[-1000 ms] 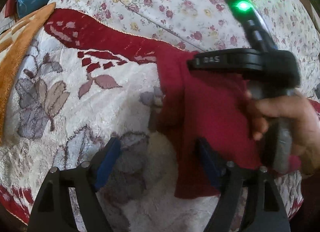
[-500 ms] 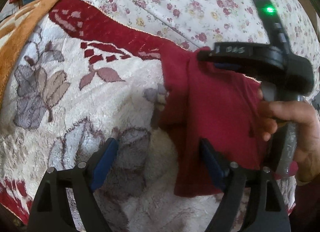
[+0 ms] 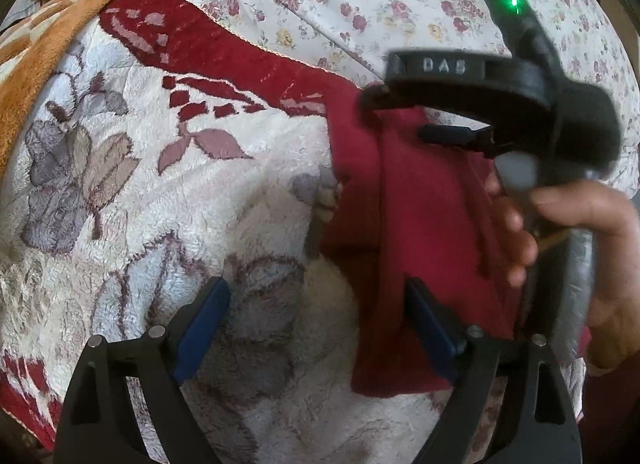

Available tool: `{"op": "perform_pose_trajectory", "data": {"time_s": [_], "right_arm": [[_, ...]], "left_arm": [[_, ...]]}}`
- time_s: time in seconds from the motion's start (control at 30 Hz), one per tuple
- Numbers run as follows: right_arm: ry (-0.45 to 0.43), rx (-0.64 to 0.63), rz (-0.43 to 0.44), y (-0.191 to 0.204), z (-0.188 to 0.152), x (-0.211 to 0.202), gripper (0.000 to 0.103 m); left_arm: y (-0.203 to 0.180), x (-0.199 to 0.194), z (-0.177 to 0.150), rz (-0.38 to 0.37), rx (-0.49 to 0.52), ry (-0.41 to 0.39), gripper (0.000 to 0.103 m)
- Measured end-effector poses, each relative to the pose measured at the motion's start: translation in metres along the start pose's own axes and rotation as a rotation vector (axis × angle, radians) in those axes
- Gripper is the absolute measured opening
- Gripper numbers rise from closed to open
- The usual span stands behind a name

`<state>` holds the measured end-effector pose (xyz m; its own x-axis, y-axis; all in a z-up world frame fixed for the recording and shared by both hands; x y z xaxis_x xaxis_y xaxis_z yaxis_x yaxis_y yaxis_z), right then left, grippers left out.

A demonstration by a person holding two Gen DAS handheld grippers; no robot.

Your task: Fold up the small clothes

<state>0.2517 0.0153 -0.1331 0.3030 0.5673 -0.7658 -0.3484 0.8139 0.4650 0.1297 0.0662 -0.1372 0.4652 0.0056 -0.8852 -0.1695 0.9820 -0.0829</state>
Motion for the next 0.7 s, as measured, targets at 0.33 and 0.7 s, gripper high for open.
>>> {"op": "perform_pose_trajectory", "data": {"time_s": [0.33,0.7], "right_arm": [[0.083,-0.187,-0.145,0.026,-0.023,0.026,0.091],[0.018,-0.113,0.046,0.015,-0.020,-0.029,0.025]], "left_arm": [[0.002,0.000,0.000,-0.009,-0.012,0.007,0.093],[-0.027,-0.007,0.026,-0.124,-0.034,-0.093,0.095]]}}
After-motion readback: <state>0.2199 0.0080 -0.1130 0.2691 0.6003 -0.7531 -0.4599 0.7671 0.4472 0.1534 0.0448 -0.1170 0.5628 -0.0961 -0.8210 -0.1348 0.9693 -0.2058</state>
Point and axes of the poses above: each gripper's, at about its wrist camera, not at the fingertips, and x roughly the way its jaws point, y to its left, z to its top, the point moved 10 cm from there along x, roughly the way its jaws point, and after that the axes turned 10 degrees about z, right-handed, at the moved point
